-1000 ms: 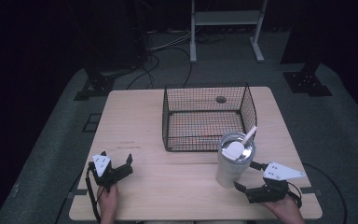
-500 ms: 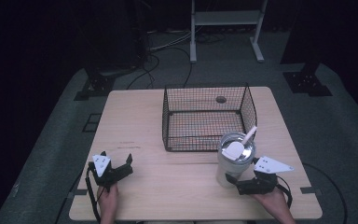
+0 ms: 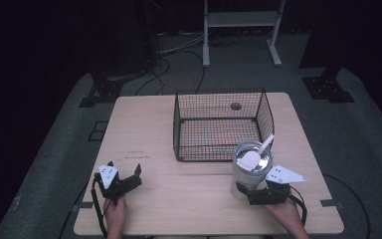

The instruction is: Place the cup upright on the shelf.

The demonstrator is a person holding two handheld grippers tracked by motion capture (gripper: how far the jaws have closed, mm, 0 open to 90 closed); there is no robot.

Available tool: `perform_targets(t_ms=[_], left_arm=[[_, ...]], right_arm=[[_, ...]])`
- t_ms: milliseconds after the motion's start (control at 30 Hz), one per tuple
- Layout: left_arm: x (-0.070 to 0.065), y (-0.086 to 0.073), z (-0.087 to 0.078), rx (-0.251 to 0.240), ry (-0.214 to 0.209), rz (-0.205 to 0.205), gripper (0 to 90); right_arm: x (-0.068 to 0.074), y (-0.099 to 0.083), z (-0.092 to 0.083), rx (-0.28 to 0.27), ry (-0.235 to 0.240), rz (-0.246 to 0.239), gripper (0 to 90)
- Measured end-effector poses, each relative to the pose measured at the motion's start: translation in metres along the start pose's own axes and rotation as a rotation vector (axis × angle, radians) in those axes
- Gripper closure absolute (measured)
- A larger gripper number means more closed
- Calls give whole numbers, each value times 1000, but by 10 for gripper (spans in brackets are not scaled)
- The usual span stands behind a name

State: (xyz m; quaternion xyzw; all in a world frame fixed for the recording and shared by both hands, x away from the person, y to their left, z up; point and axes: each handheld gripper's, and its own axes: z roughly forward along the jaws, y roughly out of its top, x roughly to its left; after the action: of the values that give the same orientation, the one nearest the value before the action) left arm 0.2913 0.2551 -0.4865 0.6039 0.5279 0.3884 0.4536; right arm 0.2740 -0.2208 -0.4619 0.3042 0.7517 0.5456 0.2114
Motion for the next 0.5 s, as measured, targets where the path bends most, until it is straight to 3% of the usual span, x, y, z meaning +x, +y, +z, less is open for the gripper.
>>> perform_targets(t_ms=[200,500], left_arm=[[0,0,0,-1,0,-1,0],[0,0,0,-1,-1,-3,0]], right_arm=[[0,0,2,-23,-1,1,84],[0,1,1,-13,-6,-16,93]])
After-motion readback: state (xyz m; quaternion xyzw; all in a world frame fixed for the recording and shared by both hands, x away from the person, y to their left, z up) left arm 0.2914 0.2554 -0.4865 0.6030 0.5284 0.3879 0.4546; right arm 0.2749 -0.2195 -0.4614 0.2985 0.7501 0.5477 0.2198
